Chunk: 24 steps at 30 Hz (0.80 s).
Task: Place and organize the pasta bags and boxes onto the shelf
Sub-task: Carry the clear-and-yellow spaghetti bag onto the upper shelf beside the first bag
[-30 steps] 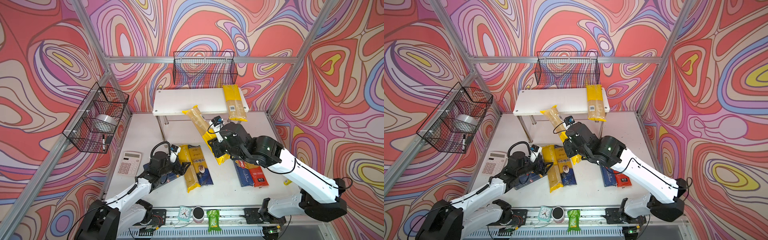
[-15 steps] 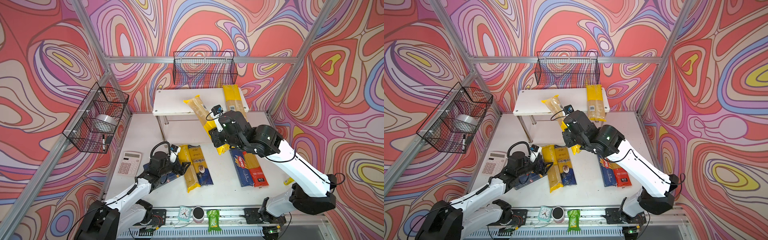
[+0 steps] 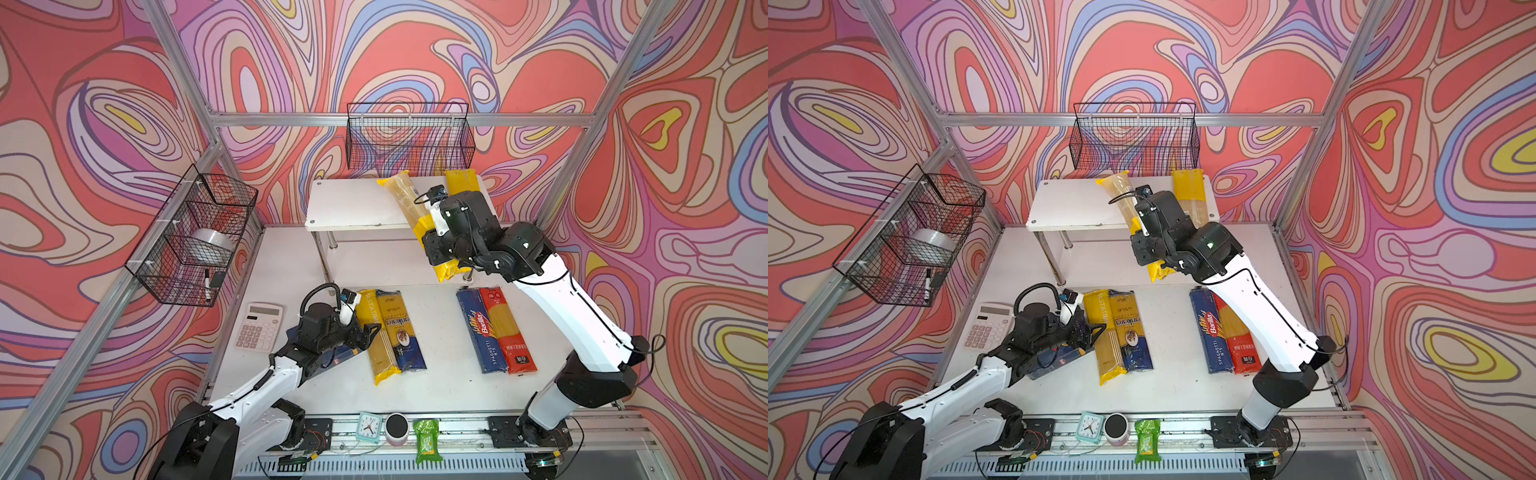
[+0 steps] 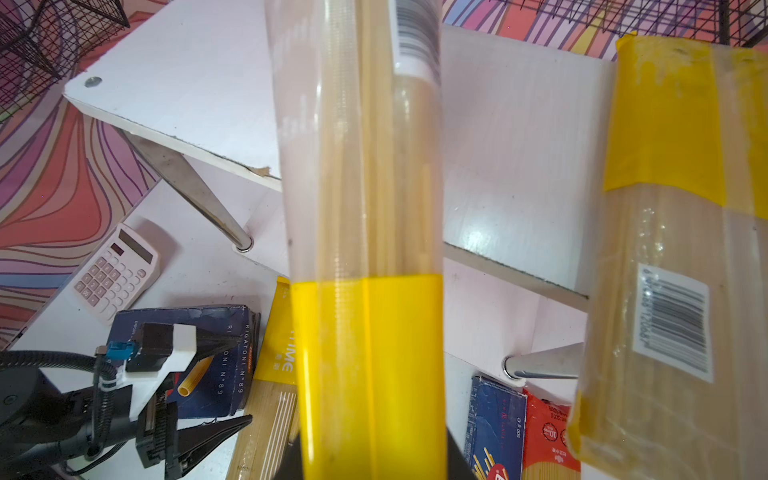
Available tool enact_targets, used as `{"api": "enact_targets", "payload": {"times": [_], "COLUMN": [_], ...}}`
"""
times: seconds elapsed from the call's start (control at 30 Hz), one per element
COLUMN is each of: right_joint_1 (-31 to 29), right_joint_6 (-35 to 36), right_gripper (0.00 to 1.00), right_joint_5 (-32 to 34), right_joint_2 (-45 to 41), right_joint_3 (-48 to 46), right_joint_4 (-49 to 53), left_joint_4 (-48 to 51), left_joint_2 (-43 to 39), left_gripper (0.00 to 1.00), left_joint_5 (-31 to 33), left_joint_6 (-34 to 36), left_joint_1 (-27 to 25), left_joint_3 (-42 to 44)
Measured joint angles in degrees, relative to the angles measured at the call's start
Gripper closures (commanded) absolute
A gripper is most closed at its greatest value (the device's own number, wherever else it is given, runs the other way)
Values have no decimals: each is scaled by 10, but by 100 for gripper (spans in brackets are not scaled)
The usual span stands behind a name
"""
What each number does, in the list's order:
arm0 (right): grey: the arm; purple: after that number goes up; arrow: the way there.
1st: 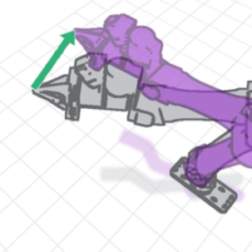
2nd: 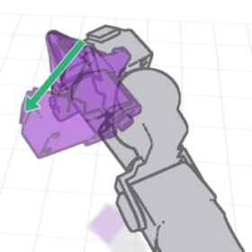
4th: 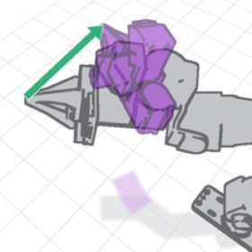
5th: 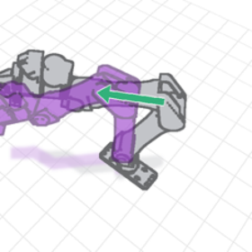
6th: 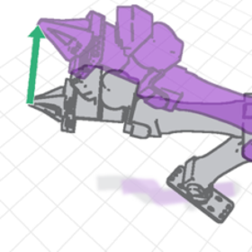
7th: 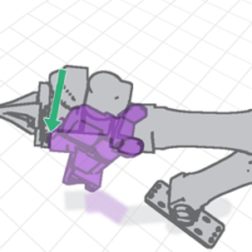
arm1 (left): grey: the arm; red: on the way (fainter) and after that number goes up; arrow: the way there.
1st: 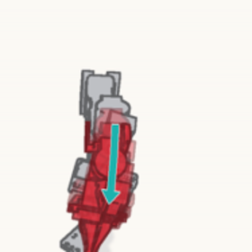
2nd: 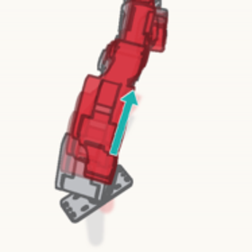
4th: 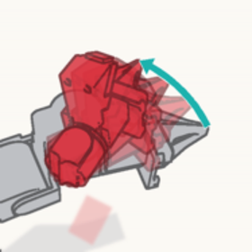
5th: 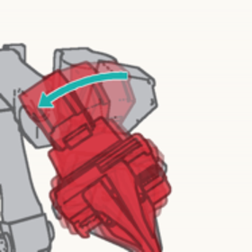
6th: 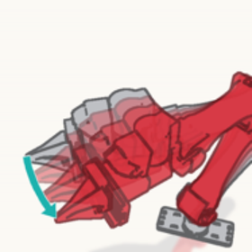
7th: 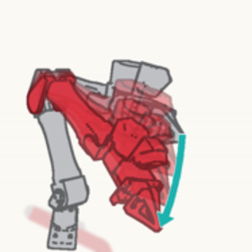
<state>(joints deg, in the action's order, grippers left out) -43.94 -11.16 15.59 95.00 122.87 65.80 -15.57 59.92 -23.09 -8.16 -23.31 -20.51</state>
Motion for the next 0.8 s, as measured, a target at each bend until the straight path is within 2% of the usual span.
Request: {"api": "enact_targets", "payload": {"times": [0.07,0.2,0.4,0.8], "right_joint_1": [9,23,33,56], "right_joint_6": [2,4,3,-5], "right_gripper": [98,100,100,100], "right_joint_5": [0,6,9,51], "right_joint_2": [6,16,49,78], "right_joint_3": [0,3,47,64], "right_joint_4": [-7,-28,-44,-74], "left_joint_4": [0,0,0,0], "left_joint_2": [-2,-3,-3,-3], "left_gripper": [0,0,0,0], "left_joint_5": [0,0,0,0], "left_joint_6": [0,0,0,0], "left_joint_1": [0,0,0,0], "left_joint_3": [0,0,0,0]}}
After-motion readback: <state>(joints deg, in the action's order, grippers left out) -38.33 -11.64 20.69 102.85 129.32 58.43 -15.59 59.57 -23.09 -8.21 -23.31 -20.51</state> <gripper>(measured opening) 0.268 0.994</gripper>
